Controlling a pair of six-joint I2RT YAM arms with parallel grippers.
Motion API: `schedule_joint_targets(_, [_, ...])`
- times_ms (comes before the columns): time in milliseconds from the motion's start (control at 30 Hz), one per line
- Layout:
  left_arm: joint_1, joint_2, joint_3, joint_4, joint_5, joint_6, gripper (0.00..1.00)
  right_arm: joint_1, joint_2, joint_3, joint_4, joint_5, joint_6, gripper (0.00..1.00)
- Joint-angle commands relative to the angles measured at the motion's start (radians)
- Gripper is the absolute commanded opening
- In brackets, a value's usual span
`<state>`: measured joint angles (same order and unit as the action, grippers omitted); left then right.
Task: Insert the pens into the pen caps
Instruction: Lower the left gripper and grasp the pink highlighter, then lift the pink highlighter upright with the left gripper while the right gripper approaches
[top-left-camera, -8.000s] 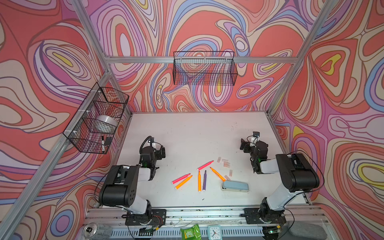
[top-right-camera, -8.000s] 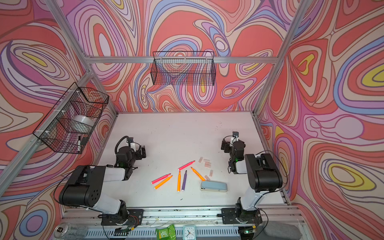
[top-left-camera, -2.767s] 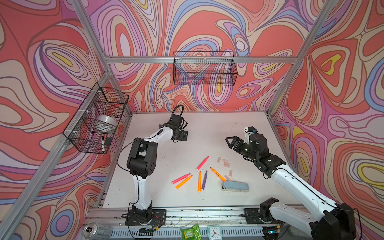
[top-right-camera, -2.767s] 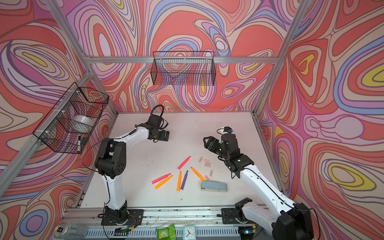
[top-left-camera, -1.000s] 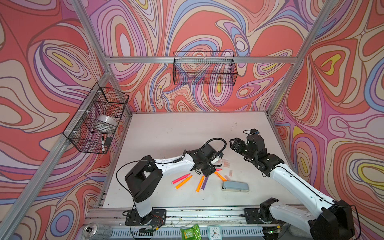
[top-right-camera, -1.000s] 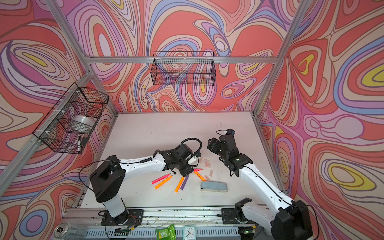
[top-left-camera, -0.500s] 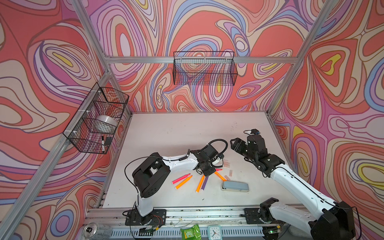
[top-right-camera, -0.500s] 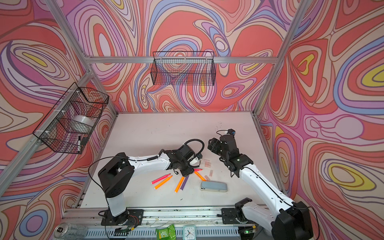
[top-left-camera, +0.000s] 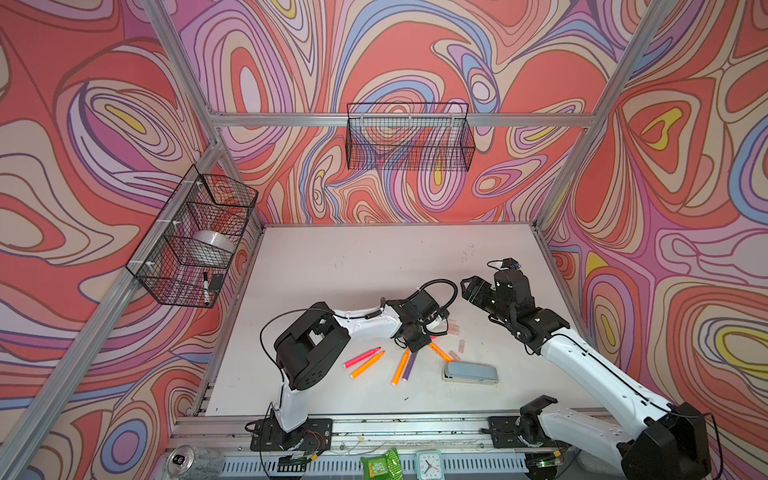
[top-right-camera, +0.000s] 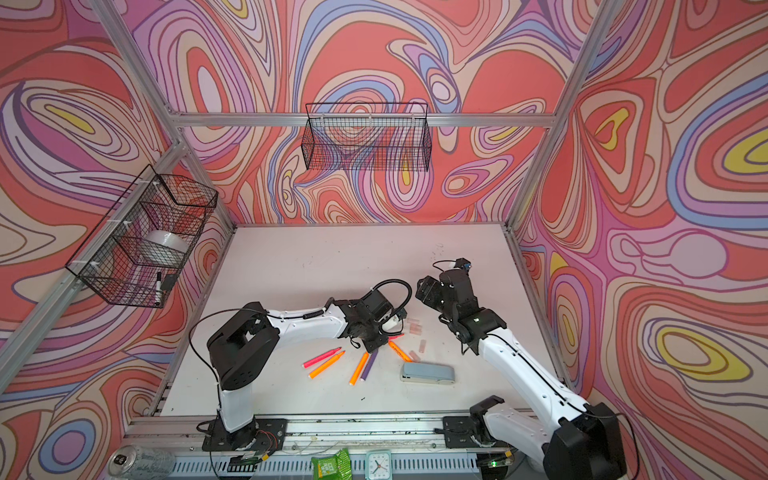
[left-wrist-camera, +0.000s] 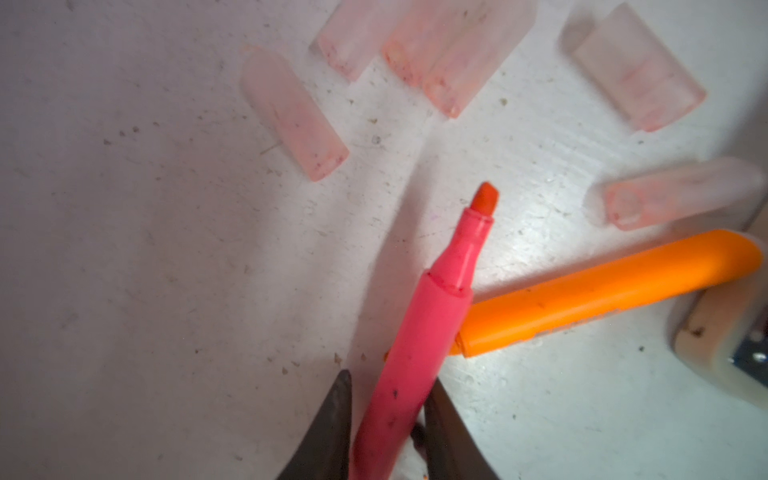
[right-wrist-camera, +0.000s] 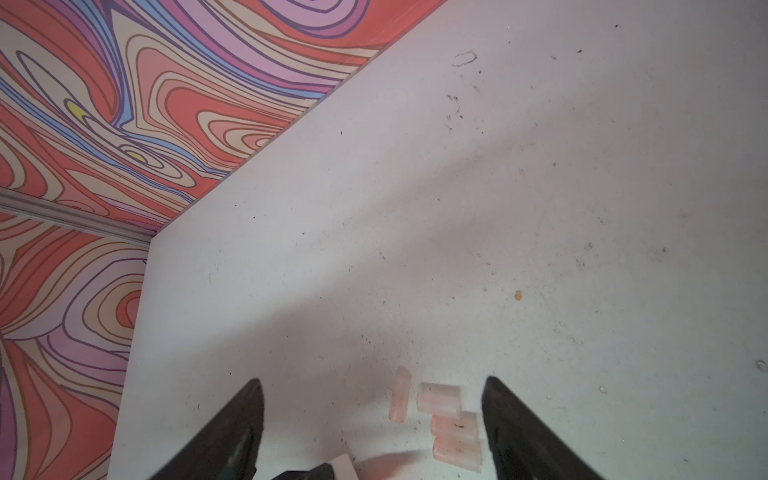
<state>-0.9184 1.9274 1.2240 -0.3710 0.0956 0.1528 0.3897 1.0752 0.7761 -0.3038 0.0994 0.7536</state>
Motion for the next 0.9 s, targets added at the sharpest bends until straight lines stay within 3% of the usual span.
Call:
schedule_joint_targets(0, [-0.004,0.027,0.029,-0.031,-0.011,0.004,0.16,0.006,-0.008,0.011,-0.008,0.015,0.005,0.85])
schedule_joint_targets(200, [-0.004,0.031,0.033,-0.033,-0.041,0.001,0.0,0.006,-0.009,0.01,-0.009,0.018,0.004,0.85])
schedule_joint_targets(467, [0.015,-0.056,0.006,0.021,-0.203,-0.048,0.0,0.006,-0.035,0.0,-0.011,0.033,0.01,0.85])
schedule_joint_targets(700, [0.094,-0.214,0.019,0.01,-0.225,-0.141,0.0,0.006,-0.081,-0.017,-0.008,0.051,0.015,0.85])
schedule_joint_targets(800, [0.107,-0.306,0.004,0.049,-0.399,-0.208,0.0,0.006,-0.096,-0.024,0.0,0.046,0.015,0.85])
schedule_joint_targets(867, [0.132,-0.36,-0.002,0.066,-0.438,-0.263,0.0,0.006,-0.102,-0.027,0.007,0.035,0.011,0.84])
